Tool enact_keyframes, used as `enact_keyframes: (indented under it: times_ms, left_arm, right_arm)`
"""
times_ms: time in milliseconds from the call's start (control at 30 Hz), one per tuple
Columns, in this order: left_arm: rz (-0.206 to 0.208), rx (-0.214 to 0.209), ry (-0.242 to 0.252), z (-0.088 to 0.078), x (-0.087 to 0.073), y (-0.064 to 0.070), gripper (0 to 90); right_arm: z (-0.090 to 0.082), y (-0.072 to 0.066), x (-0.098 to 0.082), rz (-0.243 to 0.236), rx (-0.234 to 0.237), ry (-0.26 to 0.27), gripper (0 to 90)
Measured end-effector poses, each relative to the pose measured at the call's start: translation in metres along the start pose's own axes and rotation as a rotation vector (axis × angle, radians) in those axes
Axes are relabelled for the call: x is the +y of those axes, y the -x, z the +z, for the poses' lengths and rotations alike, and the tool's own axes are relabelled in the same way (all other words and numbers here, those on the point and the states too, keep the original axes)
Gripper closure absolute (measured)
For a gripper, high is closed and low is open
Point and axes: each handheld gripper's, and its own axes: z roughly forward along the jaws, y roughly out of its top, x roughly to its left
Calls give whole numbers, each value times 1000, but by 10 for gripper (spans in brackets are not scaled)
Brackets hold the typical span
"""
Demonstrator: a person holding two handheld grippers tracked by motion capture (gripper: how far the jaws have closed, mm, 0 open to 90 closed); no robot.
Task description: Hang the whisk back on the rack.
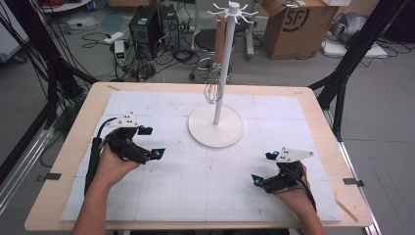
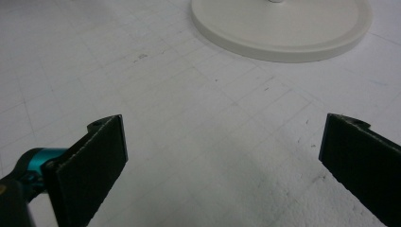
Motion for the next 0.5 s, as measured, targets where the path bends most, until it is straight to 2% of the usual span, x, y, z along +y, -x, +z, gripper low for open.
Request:
enact_keyframes:
  times_ms: [200,500]
  left_arm:
    - [-8,-13,18,1,-23,3,16]
    - [2,-18,17,-2,-39,4,16]
  right_arm:
    - [-1,0,0,0,0,3,8]
    - [-6,3,-2,17,3,24,8]
